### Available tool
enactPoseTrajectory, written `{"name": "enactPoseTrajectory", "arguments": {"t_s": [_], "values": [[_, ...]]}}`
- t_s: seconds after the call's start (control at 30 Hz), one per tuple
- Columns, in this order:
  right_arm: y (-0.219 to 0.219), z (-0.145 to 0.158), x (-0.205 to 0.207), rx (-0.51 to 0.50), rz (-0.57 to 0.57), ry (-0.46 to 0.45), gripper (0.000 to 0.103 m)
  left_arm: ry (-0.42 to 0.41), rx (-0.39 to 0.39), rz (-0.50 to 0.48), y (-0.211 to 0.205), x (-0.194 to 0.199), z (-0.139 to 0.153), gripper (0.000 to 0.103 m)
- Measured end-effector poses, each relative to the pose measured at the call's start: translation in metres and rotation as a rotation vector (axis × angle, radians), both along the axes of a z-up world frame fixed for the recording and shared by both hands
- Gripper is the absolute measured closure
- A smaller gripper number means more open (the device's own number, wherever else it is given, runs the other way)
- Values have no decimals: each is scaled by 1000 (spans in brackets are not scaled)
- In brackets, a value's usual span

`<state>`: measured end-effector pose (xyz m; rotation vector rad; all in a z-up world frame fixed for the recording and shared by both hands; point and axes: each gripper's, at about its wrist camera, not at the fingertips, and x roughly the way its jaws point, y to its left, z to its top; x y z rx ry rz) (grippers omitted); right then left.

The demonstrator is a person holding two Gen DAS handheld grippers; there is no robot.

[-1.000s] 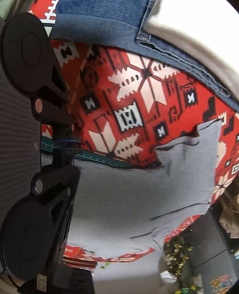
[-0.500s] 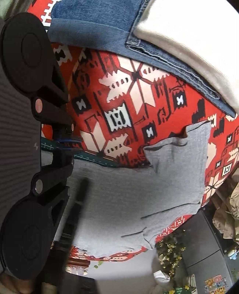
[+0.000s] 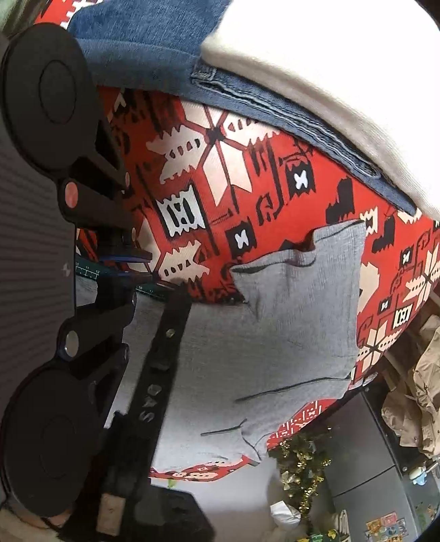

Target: Fold clothes

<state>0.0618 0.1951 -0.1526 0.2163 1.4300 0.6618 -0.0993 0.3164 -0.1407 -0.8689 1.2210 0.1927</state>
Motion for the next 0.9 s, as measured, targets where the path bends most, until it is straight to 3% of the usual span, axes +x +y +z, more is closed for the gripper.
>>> {"name": "enactPoseTrajectory", "arguments": {"t_s": [0.17, 0.37, 0.7, 0.9], "values": [[-40, 26, 3, -23, -78, -39, 93, -12, 24, -82, -17, 18, 14, 99], [-131, 44, 13, -115, -201, -95, 93, -55, 67, -260, -69, 56, 26, 99], [-286, 35, 1, -267, -458, -115, 90, -86, 111, -531, -187, 118, 16, 98], [-348, 20, -22, -308, -571, -100, 90, -112, 126, -685, -250, 147, 10, 98]]}}
